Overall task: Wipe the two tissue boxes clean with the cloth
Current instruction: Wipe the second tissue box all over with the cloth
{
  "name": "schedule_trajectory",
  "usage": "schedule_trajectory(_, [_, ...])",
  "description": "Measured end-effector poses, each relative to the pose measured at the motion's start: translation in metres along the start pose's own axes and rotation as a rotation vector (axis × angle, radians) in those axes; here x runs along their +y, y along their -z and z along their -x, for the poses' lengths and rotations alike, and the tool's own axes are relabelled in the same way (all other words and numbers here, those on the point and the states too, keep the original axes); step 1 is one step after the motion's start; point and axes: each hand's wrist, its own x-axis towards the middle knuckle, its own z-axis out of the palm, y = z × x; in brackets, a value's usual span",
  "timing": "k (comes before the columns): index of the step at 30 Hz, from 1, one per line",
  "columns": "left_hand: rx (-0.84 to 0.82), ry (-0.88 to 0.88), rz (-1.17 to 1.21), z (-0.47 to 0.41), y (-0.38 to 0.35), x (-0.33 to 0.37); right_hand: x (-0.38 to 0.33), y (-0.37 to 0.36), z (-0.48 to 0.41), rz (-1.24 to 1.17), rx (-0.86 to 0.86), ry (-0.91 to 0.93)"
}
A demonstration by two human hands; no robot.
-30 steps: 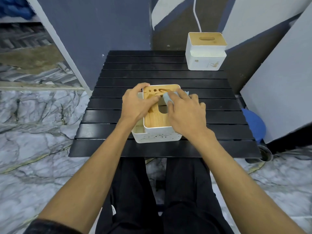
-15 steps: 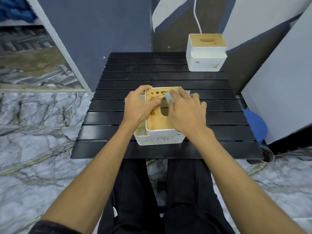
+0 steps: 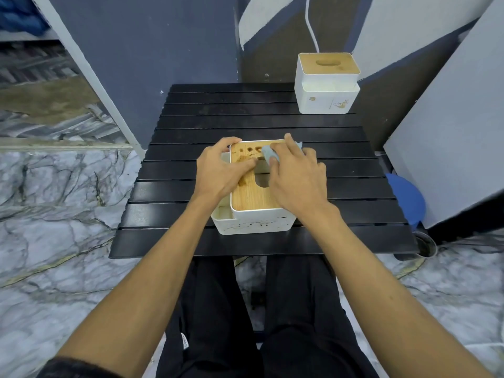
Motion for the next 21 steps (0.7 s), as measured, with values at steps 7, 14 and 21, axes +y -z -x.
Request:
schedule_trajectory(7, [0.012,0.025,-0.001,-0.001,-0.001,0.0,0.001,0.003,0.048,0.038,0.08,0.044])
schedule_trajectory(14, [-0.002,0.016,0.007,0.0,-0.001,-0.001,0.0,-0.005,-0.01,0.027,-0.002,0.015])
schedule_trajectory(21, [0.009,0.026,0.008,-0.002,-0.002,-0.002,0.003,0.0,0.034,0.043,0.044,0.053])
